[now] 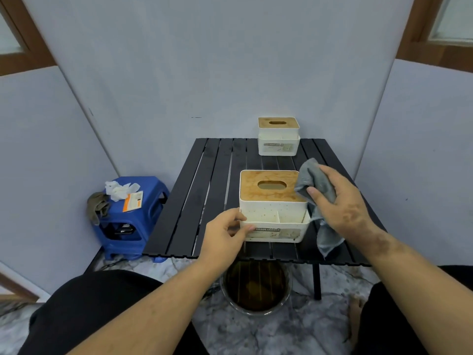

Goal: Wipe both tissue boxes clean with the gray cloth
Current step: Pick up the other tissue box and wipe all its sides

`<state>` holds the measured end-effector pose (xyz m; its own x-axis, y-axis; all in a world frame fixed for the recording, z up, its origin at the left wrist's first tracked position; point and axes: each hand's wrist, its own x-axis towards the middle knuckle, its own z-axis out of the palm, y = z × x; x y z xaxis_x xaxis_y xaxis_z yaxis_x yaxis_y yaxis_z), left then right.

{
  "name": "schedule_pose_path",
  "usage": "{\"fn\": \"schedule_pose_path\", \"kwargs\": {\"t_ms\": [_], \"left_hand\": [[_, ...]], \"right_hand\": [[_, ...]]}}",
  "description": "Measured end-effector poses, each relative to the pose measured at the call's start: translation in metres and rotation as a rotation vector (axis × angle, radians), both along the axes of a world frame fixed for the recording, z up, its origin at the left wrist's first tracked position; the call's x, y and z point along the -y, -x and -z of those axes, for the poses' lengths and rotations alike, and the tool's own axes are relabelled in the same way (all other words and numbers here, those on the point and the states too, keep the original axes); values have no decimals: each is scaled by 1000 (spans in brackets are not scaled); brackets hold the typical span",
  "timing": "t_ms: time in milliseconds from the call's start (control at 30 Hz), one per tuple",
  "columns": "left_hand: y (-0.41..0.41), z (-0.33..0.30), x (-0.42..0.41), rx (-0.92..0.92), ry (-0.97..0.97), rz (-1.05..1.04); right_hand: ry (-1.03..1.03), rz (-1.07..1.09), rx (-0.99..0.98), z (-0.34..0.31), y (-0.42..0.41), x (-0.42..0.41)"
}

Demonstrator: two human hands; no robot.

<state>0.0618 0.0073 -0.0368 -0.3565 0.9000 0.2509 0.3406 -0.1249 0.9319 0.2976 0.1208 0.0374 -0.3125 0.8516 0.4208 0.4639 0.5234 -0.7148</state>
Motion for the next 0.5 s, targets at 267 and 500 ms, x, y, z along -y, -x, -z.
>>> {"fn": "schedule_pose_path", "kwargs": {"t_ms": [267,500], "left_hand": [[-1,8,-5,161,-55,-52],[4,10,-6,-43,-118,-12]], "right_hand": [[-265,-33,565,-2,48,-13],[-255,-212,656,-15,108,-6]]}}
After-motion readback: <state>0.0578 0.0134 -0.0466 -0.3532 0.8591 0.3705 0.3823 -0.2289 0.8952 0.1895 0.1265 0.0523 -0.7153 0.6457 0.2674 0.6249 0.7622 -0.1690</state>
